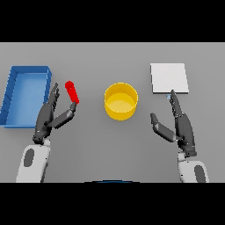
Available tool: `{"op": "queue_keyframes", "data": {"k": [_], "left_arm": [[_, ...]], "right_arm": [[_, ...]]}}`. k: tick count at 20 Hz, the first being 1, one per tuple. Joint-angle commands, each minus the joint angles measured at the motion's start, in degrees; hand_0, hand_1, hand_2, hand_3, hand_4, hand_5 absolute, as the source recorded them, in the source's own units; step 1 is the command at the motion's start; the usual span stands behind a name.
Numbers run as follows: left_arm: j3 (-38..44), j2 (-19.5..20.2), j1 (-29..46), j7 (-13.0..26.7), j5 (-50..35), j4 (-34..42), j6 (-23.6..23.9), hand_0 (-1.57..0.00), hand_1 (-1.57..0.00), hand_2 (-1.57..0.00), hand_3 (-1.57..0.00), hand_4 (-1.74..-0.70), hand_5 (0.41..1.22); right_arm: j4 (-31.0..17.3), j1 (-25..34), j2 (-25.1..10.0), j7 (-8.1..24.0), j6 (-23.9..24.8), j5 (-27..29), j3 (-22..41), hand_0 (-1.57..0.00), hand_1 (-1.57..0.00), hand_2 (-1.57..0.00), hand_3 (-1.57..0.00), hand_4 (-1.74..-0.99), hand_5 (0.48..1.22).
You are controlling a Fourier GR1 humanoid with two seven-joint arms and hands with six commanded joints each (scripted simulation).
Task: Pick up the red beaker and tilt it to pour out 1 green nut into yellow bowl. Pick up the yellow bowl and place it on the metallic measuring scale.
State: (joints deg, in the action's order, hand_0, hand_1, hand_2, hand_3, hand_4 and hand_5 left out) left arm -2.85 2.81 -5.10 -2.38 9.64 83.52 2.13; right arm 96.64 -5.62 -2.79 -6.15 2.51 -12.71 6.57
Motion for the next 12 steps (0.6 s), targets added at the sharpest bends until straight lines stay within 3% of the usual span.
{"op": "queue_keyframes", "data": {"k": [1,4,6,9,12], "left_arm": [[0.3,0.1,-1.3,-0.9,0.1,-1.1,0.2,0.00,0.00,0.00,0.00,-1.15,0.638],[2.1,0.4,-6.5,-1.1,0.0,-8.0,0.7,0.00,0.00,0.00,0.00,-1.15,0.630],[2.9,0.1,-8.2,-3.4,-0.2,-11.7,1.0,0.00,0.00,0.00,0.00,-1.16,0.631],[4.6,0.0,-12.5,-5.2,-0.7,-17.4,1.5,0.00,0.00,0.00,0.00,-1.18,0.631],[4.7,-0.4,-15.7,-7.8,0.9,-22.5,2.9,0.00,0.00,0.00,0.00,-1.22,0.643]], "right_arm": [[-0.5,0.8,0.1,0.4,-0.1,0.1,0.0,0.00,0.00,0.00,0.00,-1.193,0.658],[-1.4,0.7,0.1,-0.7,-0.6,0.6,-0.1,0.00,0.00,0.00,0.00,-1.222,0.667],[-0.2,0.0,0.6,-1.3,-0.4,0.3,0.4,0.00,0.00,0.00,0.00,-1.230,0.666],[-0.5,0.8,0.1,0.3,-0.3,0.3,-0.1,0.00,0.00,0.00,0.00,-1.245,0.670],[0.3,-0.1,0.0,-1.1,-0.4,0.0,0.3,0.00,0.00,0.00,0.00,-1.247,0.675]]}}
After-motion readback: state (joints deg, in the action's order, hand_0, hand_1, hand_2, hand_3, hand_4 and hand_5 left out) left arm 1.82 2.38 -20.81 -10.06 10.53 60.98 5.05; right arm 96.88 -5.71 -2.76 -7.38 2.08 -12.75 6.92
